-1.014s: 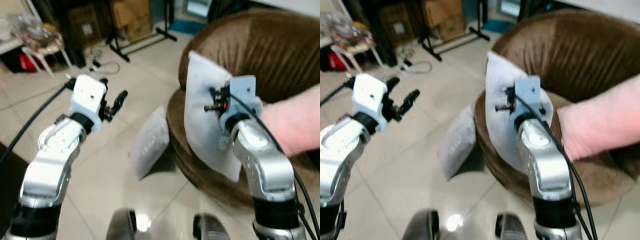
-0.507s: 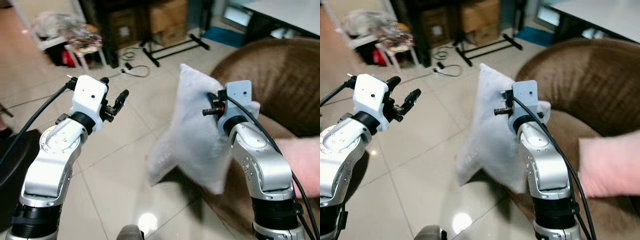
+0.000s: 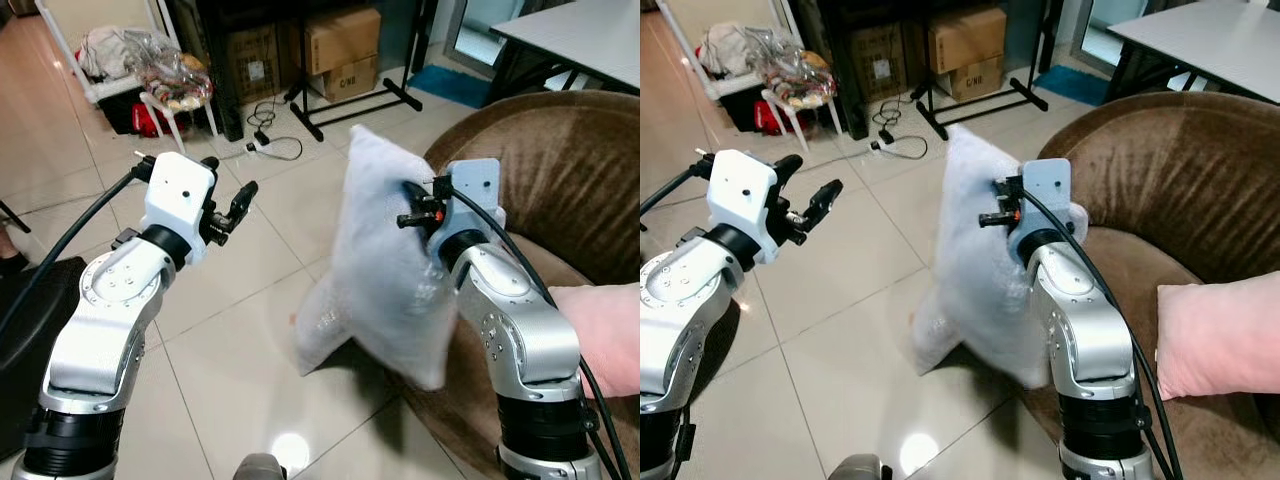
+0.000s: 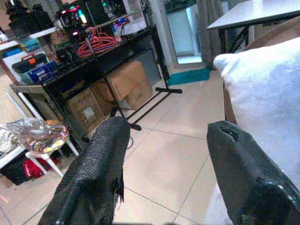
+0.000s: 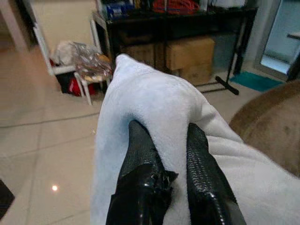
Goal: Move the pillow to the sofa from floor
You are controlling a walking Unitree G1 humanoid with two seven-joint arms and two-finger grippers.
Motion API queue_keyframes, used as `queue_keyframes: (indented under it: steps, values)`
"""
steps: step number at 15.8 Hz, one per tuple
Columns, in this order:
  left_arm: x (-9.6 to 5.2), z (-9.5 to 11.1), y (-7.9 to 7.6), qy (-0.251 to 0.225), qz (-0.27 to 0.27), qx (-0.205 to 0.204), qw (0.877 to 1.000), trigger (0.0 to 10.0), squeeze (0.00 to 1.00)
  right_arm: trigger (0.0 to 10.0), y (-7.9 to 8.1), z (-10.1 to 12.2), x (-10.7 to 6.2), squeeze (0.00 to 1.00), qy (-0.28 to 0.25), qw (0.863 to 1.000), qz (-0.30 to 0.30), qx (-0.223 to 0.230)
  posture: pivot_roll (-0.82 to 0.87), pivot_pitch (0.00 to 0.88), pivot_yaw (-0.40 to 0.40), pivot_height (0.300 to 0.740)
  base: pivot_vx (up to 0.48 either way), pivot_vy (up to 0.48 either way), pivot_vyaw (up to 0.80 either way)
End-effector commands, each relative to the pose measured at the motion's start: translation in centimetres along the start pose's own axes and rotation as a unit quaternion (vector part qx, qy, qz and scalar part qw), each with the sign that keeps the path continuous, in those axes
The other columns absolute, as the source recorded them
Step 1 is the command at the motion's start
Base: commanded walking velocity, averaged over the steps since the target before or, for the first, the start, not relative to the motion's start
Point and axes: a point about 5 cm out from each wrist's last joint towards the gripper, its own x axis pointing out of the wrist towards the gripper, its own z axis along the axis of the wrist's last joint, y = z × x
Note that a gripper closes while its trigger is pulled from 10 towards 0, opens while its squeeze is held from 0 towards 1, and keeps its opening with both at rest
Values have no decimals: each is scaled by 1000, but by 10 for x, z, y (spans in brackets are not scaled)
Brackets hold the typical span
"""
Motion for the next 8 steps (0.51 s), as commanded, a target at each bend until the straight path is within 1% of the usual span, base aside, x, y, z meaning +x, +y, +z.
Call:
queue_keyframes:
  steps: [1,8]
  values:
    - [-1,-3,3,3,-1,-2,1000,10000,0,10000,8,17,-5,0,-49,998,25,-5,-76,0,20,740,266,0,0]
    - [-1,-2,2,-1,-6,-3,1000,10000,0,10000,10,18,-4,0,-56,998,34,-5,-75,0,17,740,366,0,0]
